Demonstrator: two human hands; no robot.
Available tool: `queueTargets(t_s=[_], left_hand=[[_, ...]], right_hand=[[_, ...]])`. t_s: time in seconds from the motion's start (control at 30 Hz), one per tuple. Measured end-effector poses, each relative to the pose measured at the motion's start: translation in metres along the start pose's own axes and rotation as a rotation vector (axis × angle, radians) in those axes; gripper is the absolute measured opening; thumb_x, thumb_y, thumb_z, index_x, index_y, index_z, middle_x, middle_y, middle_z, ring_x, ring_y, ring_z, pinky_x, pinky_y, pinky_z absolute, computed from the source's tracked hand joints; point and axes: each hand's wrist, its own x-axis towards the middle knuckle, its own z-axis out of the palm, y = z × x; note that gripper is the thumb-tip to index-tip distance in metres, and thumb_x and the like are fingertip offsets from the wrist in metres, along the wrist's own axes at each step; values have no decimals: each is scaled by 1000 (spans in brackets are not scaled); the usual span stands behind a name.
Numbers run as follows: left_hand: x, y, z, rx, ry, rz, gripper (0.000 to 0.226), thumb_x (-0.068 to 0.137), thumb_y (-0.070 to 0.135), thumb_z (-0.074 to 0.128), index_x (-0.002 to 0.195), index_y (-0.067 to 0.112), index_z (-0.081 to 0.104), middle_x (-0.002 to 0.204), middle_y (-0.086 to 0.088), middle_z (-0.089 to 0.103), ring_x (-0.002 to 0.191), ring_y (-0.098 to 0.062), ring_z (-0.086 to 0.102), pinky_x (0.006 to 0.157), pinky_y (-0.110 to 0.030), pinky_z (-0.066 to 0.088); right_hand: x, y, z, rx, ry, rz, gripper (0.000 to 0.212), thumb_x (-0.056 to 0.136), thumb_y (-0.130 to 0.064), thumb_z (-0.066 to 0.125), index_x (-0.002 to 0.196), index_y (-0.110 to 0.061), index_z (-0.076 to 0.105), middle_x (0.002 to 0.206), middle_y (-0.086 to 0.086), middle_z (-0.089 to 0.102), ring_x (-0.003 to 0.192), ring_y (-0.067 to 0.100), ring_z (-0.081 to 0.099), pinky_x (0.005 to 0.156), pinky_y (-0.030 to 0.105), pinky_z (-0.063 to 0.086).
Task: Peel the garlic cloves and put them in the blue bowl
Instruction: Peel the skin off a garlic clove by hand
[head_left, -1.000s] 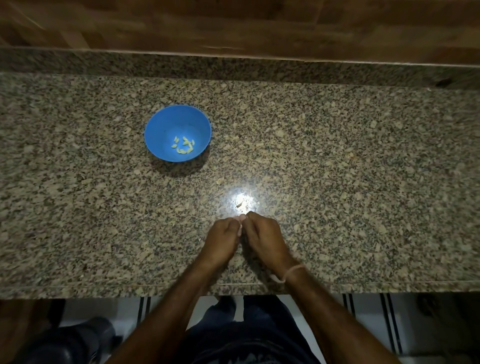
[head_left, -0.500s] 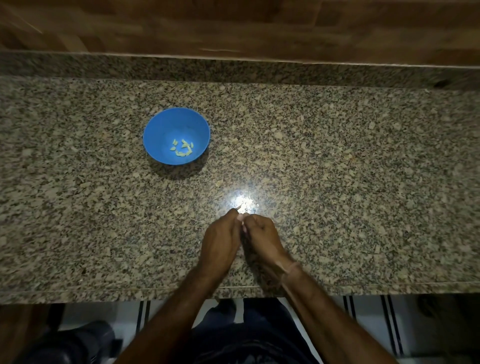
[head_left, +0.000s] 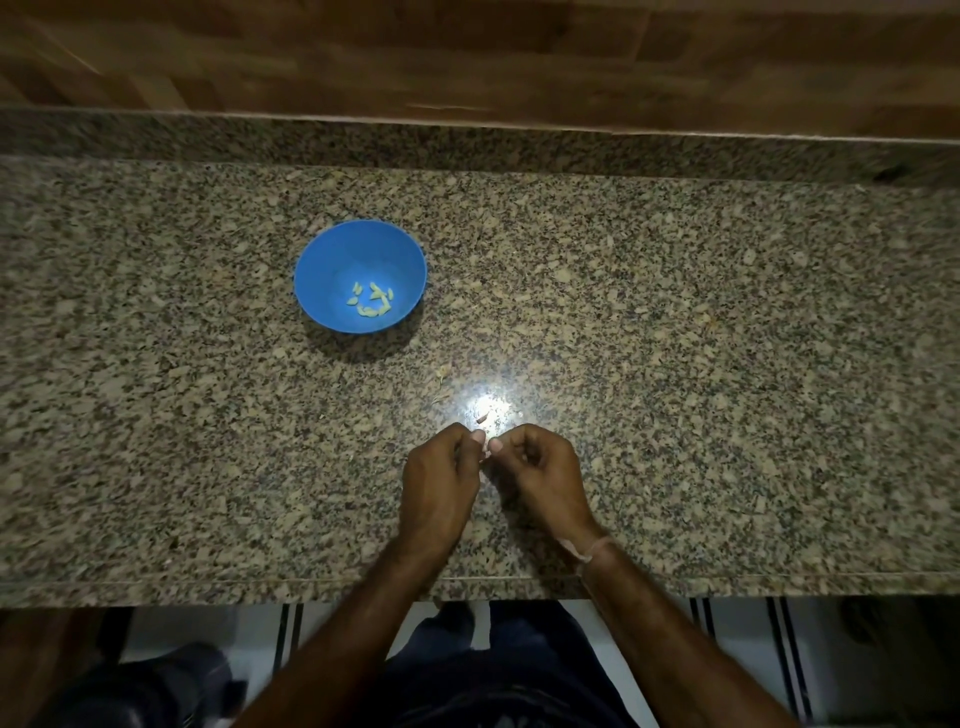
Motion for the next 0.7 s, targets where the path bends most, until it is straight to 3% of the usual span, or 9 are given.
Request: queueTargets(t_s=[0.07, 0.17, 0.27, 0.37, 0.57, 0.7], left_hand=[[-1, 0, -1, -25, -12, -39, 42, 106, 40, 54, 70, 19, 60, 60, -1, 62, 58, -19, 60, 55, -39, 45], [-2, 6, -3, -191, -71, -149, 37, 105, 38, 60, 76, 17, 70, 66, 3, 72, 60, -10, 69, 57, -28, 55], [-4, 8, -1, -390, -123, -266, 30, 104, 27, 63, 85, 6, 73, 67, -1, 75, 59, -10, 69, 54, -21, 53], [-4, 8, 0, -514, -136, -326, 16, 101, 13, 66, 92, 4, 74, 70, -4, 75, 61, -12, 68, 55, -23, 55], [0, 6, 2, -575, -85, -395, 18, 101, 15, 67, 94, 1, 75, 73, -8, 77, 60, -10, 67, 54, -21, 54], [0, 4, 7, -630, -62, -440, 15, 100, 13, 67, 95, 0, 75, 74, -8, 76, 59, -10, 65, 54, -23, 53]], right_hand=[[0, 0, 0, 10, 1, -4, 17, 99, -22, 74, 87, -10, 72, 82, 8, 77, 81, 29, 76, 79, 51, 62], [0, 1, 2, -40, 11, -17, 21, 97, -30, 68, 86, -12, 66, 81, 10, 72, 79, 27, 70, 76, 48, 59], [3, 6, 6, -3, 41, 60, 15, 96, -24, 64, 85, -15, 63, 80, 13, 68, 75, 23, 63, 71, 49, 56], [2, 6, 7, 6, 77, 54, 16, 101, -9, 62, 85, -10, 63, 77, 6, 66, 73, 16, 61, 68, 38, 52], [-3, 3, 7, -70, 114, -69, 18, 102, -6, 63, 84, -6, 64, 75, 10, 66, 67, 9, 55, 62, 24, 46], [0, 10, 1, -142, 133, -104, 15, 97, -1, 67, 95, -14, 74, 89, -2, 74, 84, 8, 69, 74, 24, 56]])
